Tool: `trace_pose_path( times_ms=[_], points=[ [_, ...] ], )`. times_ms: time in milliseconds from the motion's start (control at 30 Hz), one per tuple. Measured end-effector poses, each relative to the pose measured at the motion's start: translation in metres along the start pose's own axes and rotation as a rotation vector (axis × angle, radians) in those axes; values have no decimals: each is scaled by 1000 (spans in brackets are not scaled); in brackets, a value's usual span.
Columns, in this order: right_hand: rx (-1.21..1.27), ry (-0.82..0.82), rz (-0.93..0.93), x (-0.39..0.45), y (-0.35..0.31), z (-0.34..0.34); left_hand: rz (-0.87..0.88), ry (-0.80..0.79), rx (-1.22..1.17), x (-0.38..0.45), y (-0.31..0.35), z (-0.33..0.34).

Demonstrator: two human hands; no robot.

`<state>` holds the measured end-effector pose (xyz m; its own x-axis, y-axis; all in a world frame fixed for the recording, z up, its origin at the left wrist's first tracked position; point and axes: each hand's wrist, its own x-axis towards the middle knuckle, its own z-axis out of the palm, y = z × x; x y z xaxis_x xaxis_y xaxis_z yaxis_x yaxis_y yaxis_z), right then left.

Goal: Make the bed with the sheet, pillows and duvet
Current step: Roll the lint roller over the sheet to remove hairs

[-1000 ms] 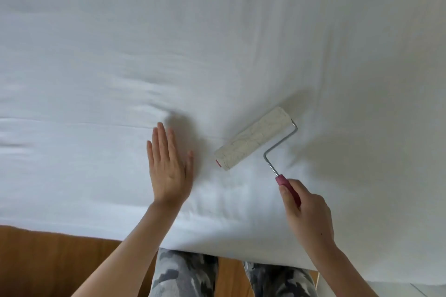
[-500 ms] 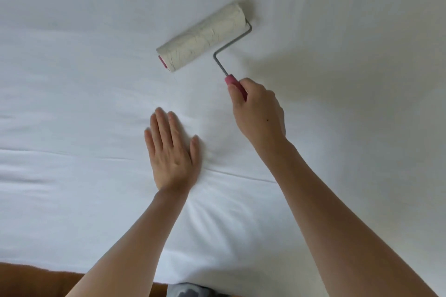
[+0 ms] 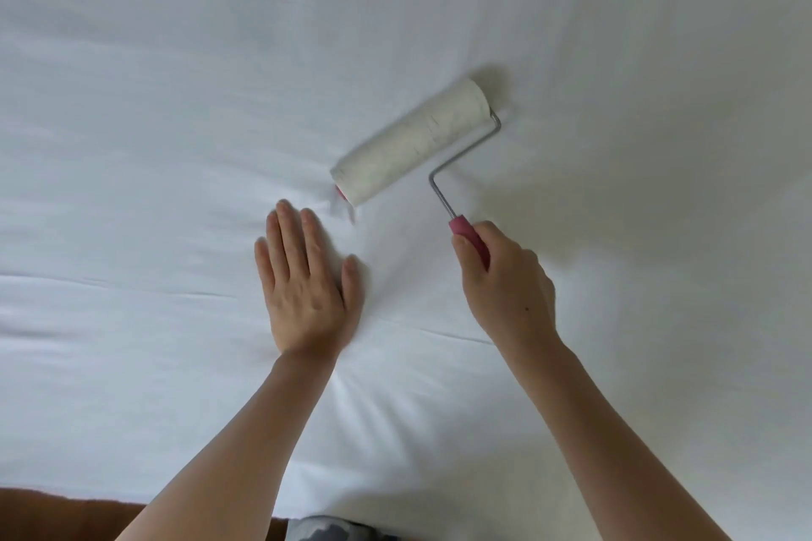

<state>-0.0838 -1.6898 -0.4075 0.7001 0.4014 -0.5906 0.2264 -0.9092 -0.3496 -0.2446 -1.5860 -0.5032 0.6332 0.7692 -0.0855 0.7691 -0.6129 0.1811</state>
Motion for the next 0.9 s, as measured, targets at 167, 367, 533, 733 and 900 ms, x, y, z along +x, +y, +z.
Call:
trace_pose_path(
  times_ms=[167, 367, 533, 733, 900],
  points=[
    [44, 31, -61, 36, -42, 2, 5, 9, 0, 0, -1, 1],
    [58, 50, -92, 43, -44, 2, 24, 22, -2, 0, -1, 2],
    [63, 74, -83, 4, 7, 7, 29, -5, 11, -2, -1, -2],
    [53, 20, -25, -65, 88, 5, 81, -88, 9, -58, 15, -6],
    [22, -17, 19, -132, 178, 7, 186, -161, 4, -160, 51, 0]
  ],
)
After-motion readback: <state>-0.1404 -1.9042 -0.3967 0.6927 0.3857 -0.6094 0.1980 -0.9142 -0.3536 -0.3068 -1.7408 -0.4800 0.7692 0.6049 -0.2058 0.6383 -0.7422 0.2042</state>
